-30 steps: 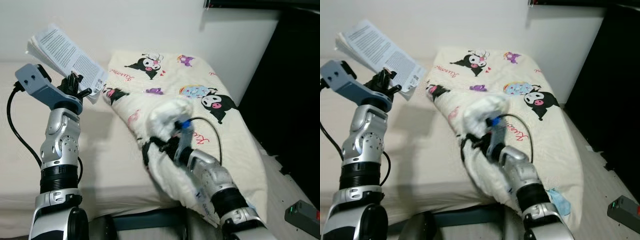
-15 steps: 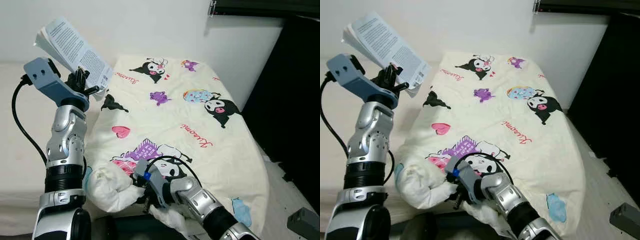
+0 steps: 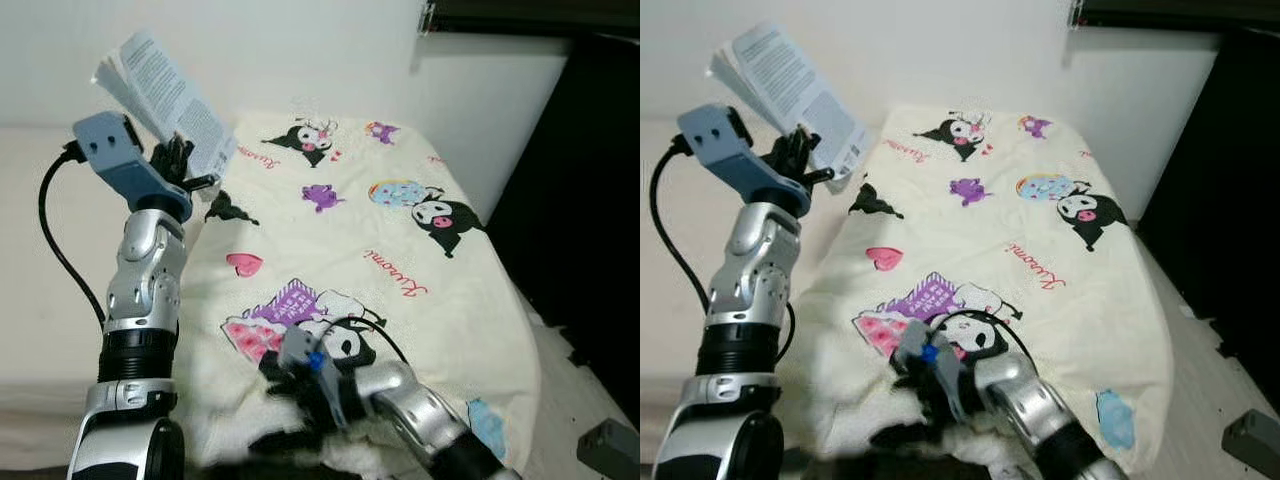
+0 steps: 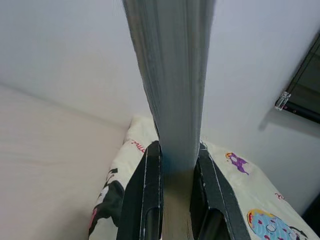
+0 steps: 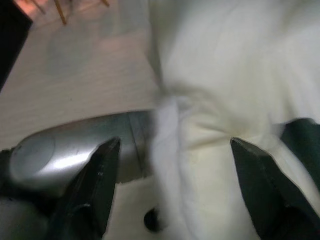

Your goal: Clean up the room

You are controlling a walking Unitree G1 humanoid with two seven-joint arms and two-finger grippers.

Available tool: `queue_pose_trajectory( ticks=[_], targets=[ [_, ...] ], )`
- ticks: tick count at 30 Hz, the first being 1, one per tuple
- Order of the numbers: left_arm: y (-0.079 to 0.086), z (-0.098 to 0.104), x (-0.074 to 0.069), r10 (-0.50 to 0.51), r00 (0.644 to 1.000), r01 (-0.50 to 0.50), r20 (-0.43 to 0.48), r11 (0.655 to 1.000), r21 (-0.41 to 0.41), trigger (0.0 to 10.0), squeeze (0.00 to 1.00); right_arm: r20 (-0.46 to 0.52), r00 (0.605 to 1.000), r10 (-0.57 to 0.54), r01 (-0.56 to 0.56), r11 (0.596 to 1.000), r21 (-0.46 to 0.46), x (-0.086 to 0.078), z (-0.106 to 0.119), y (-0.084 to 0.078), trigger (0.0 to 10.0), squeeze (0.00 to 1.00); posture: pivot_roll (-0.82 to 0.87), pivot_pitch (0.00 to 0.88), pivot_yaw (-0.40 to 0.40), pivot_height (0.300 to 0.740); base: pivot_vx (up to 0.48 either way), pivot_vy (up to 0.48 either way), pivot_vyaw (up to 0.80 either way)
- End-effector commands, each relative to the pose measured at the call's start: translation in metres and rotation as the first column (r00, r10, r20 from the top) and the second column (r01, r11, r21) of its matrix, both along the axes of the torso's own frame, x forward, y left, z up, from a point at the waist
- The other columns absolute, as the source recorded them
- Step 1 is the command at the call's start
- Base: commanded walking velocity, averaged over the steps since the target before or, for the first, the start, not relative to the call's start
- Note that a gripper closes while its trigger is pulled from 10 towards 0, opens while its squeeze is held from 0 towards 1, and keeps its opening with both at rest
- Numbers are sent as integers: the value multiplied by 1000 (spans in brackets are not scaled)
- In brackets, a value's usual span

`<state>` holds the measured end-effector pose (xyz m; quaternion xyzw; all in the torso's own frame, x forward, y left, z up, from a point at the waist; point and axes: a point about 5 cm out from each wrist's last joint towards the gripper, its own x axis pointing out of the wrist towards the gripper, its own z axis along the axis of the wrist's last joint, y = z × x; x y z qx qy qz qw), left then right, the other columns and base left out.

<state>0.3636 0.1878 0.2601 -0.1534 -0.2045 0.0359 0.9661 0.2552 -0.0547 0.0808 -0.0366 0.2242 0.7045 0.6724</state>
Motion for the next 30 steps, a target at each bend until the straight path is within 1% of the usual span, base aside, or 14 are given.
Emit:
queue_pose_trajectory(
  ticks=[1, 11, 12, 13, 14, 15, 18, 19, 20, 21, 22, 24, 27, 30],
  targets=[
    [-4, 10, 0, -8, 999, 7, 54, 1000, 21, 0, 0, -20, 999, 31, -29, 998, 61, -2, 13, -1, 10000, 1000, 28, 0, -27, 462, 0, 0, 0],
    [-6, 4, 3, -24, 999, 23, 36, 1000, 15, 0, 0, -50, 996, -71, 84, 936, 342, 12, 65, -41, 10000, 1000, 8, 0, -26, 462, 0, 0, 0],
    [-10, 2, 4, -60, 998, 60, 36, 998, -7, 0, 0, -63, 981, -181, 190, 882, 431, 24, 75, -50, 10000, 1000, 7, 0, -27, 462, 0, 0, 0],
    [-15, 1, 4, -124, 991, 127, 43, 989, -78, 0, 0, -85, 948, -305, 304, 799, 518, 36, 85, -64, 10000, 663, 7, 0, -27, 462, 0, 0, 0],
    [-15, 1, 4, -124, 991, 127, 43, 989, -78, 0, 0, -85, 948, -305, 304, 799, 518, 36, 85, -64, 10000, 663, 7, 0, -27, 462, 0, 0, 0],
    [-19, 0, 3, -187, 981, 194, 57, 970, -147, 0, 0, -115, 904, -411, 398, 714, 576, 46, 91, -76, 10000, 78, 7, 0, -26, 462, 0, 0, 0],
    [-36, 3, -8, -446, 875, 482, 186, 836, -263, 2980, 0, -291, 779, -555, 565, 420, 710, 62, 109, -110, 10000, 0, 3, 0, -24, 462, 0, 0, 0],
    [-36, 3, -8, -446, 875, 482, 186, 836, -263, 2980, 0, -291, 779, -555, 565, 420, 710, 62, 109, -110, 10000, 0, 3, 0, -24, 462, 0, 0, 0],
    [-42, 3, -13, -517, 827, 560, 222, 793, -242, 3686, 0, -329, 762, -558, 579, 361, 731, 63, 114, -117, 10000, 0, 1, 0, -23, 462, 0, 0, 0],
    [-49, 2, -21, -587, 773, 631, 242, 753, -187, 8275, 0, -349, 756, -553, 577, 313, 754, 63, 119, -121, 10000, 0, -5, 0, -23, 462, 0, 0, 0],
    [-55, 1, -27, -644, 724, 685, 247, 715, -141, 10000, 0, -360, 760, -541, 569, 288, 770, 62, 122, -123, 10000, 0, -5, 0, -24, 462, 0, 0, 0],
    [-55, 1, -27, -644, 724, 685, 247, 715, -141, 10000, 0, -360, 760, -541, 569, 288, 770, 62, 122, -123, 10000, 0, -5, 0, -24, 462, 0, 0, 0],
    [-69, -5, -43, -755, 607, 787, 248, 616, -49, 10000, 0, -364, 787, -499, 536, 260, 803, 59, 132, -123, 10000, 0, -1, 0, -34, 462, 0, 0, 0],
    [-74, -6, -50, -789, 559, 820, 255, 572, -30, 10000, 0, -366, 793, -487, 528, 250, 812, 61, 138, -122, 10000, 0, 0, 0, -34, 462, 0, 0, 0]
  ],
)
